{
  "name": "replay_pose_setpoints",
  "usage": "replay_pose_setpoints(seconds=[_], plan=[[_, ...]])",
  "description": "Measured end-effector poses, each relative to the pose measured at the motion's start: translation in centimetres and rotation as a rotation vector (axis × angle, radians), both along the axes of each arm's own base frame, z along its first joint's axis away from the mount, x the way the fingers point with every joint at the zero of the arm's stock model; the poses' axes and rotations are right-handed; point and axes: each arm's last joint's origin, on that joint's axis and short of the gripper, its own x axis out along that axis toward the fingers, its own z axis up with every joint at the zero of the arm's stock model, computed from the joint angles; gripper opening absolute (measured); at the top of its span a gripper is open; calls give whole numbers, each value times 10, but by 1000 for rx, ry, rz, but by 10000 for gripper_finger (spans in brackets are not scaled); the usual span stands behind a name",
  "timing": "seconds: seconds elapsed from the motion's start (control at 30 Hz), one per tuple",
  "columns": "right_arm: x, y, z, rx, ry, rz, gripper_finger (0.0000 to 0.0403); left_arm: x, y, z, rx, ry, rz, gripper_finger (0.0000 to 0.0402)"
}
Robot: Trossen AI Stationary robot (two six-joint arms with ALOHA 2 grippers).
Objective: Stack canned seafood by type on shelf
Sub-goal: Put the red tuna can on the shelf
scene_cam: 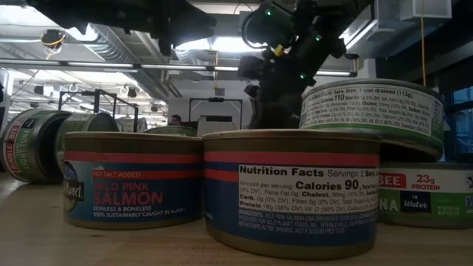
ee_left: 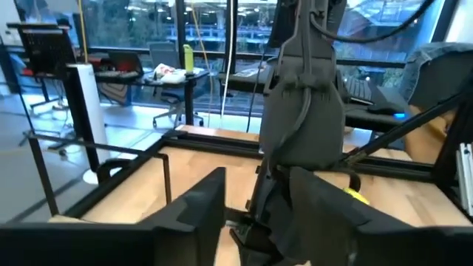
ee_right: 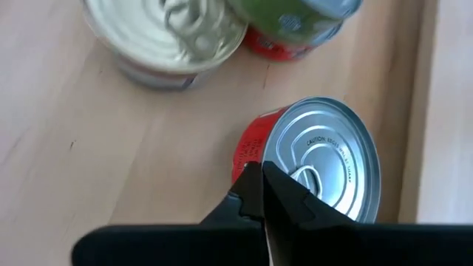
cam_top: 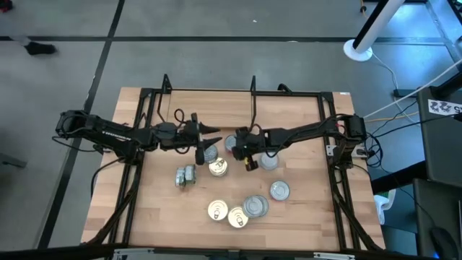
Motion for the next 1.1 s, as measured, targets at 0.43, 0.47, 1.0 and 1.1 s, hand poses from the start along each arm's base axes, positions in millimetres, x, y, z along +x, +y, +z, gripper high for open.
replay_pose_setpoints(seconds=[0.43,0.47,1.0,1.1], plan=[[13,0,29,43,-55,-56,0,-1,0,-8,146,122,-11,223],[13,0,32,42,-53,-56,0,0,0,-8,150,121,-11,223],[17,-36,61,-17,-48,-169,0,0,0,-7,249,142,-15,219],[15,-53,62,-18,-51,-213,0,-1,1,-7,275,150,-2,219]])
